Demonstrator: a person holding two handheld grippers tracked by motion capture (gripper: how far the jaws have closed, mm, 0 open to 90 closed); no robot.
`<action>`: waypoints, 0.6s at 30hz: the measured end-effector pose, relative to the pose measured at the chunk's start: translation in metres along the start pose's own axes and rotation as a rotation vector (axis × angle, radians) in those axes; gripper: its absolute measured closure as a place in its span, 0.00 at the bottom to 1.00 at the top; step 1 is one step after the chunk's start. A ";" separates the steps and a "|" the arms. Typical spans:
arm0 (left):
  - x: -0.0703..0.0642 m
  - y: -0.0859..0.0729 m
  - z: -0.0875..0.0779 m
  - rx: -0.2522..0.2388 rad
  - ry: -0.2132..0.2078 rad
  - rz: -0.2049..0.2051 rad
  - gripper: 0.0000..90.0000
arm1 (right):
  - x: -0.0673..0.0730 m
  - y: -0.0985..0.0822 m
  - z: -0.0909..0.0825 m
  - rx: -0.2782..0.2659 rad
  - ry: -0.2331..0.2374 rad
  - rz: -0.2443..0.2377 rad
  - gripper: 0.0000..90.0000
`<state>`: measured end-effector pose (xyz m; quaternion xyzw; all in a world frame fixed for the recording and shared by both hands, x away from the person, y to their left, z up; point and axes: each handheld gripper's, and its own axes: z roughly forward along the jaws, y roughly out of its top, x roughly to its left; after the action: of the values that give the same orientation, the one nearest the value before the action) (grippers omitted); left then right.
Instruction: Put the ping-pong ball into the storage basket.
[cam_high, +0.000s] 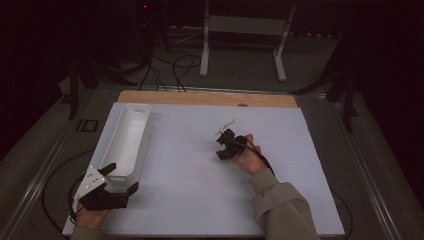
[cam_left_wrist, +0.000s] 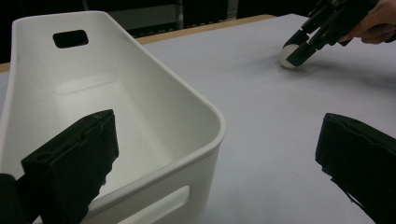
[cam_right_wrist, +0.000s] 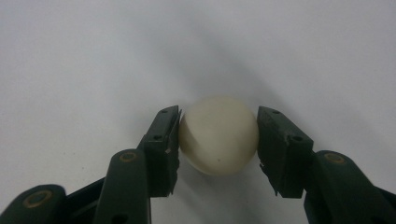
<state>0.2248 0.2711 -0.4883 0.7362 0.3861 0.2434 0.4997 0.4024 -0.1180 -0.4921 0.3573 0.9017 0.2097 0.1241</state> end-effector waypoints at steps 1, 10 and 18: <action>0.000 0.000 0.000 0.000 0.000 0.000 0.00 | 0.000 0.000 0.000 0.000 -0.001 -0.002 0.55; 0.000 0.000 0.000 0.000 0.000 0.000 0.00 | 0.002 0.000 -0.004 0.000 -0.003 -0.013 0.55; 0.000 0.000 0.000 0.000 0.001 0.000 0.00 | 0.002 -0.001 -0.007 0.006 0.001 -0.016 0.55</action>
<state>0.2248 0.2709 -0.4883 0.7362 0.3862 0.2437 0.4994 0.3979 -0.1187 -0.4866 0.3501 0.9052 0.2063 0.1245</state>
